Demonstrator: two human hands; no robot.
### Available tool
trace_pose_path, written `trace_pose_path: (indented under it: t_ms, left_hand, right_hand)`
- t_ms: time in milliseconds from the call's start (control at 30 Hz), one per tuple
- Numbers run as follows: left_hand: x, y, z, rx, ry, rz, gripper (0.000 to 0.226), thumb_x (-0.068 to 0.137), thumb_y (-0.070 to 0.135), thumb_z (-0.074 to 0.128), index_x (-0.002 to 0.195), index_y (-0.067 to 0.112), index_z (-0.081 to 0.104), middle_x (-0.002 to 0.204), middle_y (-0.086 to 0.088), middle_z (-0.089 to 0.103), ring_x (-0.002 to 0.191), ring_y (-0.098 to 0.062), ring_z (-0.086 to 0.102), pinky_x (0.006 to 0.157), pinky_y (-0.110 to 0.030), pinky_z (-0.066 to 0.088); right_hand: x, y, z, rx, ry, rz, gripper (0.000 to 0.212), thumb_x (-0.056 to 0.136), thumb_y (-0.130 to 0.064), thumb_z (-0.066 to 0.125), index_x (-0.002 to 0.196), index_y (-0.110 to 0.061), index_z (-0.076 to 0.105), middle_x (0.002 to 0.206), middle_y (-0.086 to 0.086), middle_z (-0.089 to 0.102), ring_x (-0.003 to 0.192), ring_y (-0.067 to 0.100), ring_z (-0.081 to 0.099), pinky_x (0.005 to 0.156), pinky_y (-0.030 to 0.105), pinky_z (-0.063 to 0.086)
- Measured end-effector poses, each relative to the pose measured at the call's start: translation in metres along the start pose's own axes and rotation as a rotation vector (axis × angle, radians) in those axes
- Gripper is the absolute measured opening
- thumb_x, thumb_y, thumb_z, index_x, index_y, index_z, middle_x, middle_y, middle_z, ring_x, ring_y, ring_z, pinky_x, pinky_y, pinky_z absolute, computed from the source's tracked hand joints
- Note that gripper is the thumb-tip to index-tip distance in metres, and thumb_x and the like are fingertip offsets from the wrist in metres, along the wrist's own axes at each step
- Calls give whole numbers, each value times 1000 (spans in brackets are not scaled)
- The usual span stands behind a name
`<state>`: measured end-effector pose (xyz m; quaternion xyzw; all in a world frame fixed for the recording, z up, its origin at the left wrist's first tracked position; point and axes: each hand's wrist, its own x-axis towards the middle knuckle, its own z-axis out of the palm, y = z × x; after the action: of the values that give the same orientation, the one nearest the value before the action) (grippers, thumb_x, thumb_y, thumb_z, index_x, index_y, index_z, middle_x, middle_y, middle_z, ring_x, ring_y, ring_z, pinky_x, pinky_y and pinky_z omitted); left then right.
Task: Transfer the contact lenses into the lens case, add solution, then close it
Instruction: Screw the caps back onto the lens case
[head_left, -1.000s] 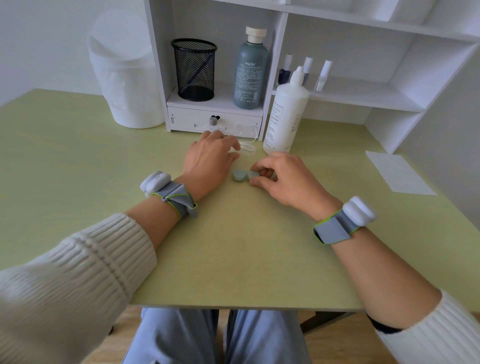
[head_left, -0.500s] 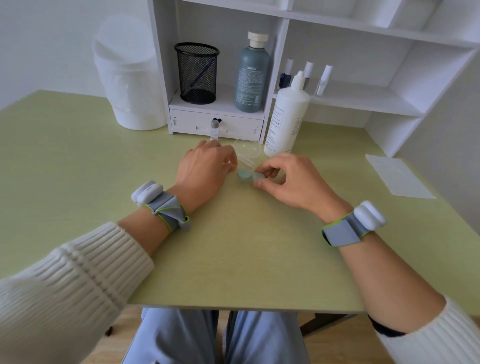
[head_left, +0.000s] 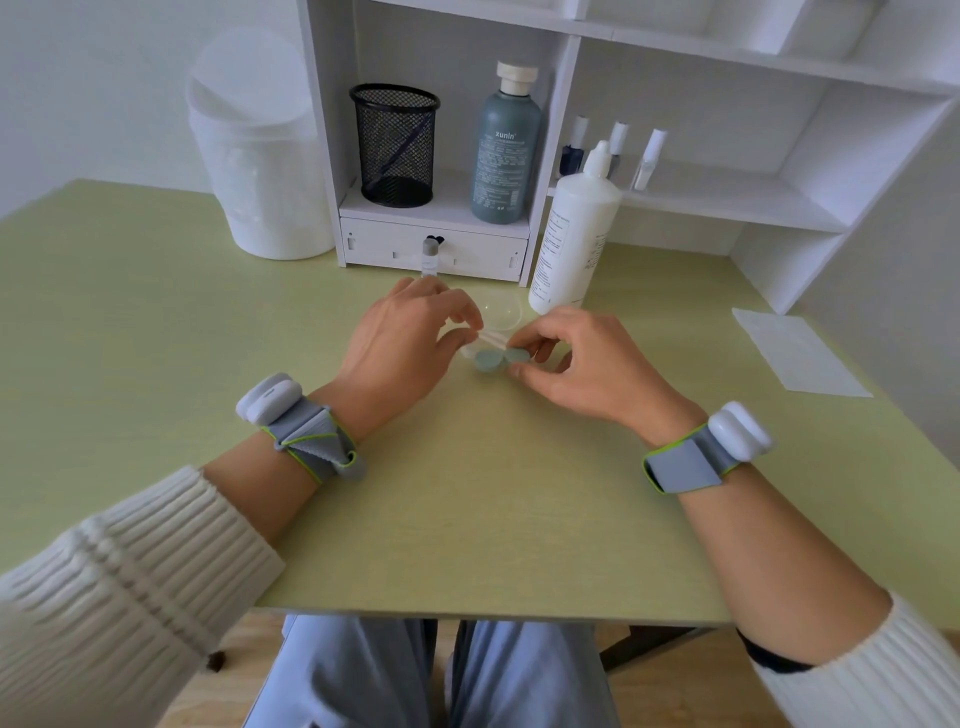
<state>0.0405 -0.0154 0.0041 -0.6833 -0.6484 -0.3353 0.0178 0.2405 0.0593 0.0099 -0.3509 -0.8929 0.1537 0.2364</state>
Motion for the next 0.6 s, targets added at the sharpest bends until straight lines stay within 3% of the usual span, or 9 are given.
trace_pose_path:
  t_ms: [267,600]
  left_hand:
    - [19,0,5,89,-66,82,22,93,31,67,114,29,72,108,1,60,107,-21,52,90,-41,46]
    - [22,-2,11,144,-35,68,14,89,36,71,98,26,73,110,2,60,108,-21,51,86,-34,40]
  right_hand:
    - [0,2,2,-6,-14,3,18,83,-26,76,101,-25,77,90,-16,64,85,4,64,65,0,38]
    - [0,1,2,-5,-11,9,18,83,-26,77,101,-25,77,90,-13,65,84,4,63,65,1,38]
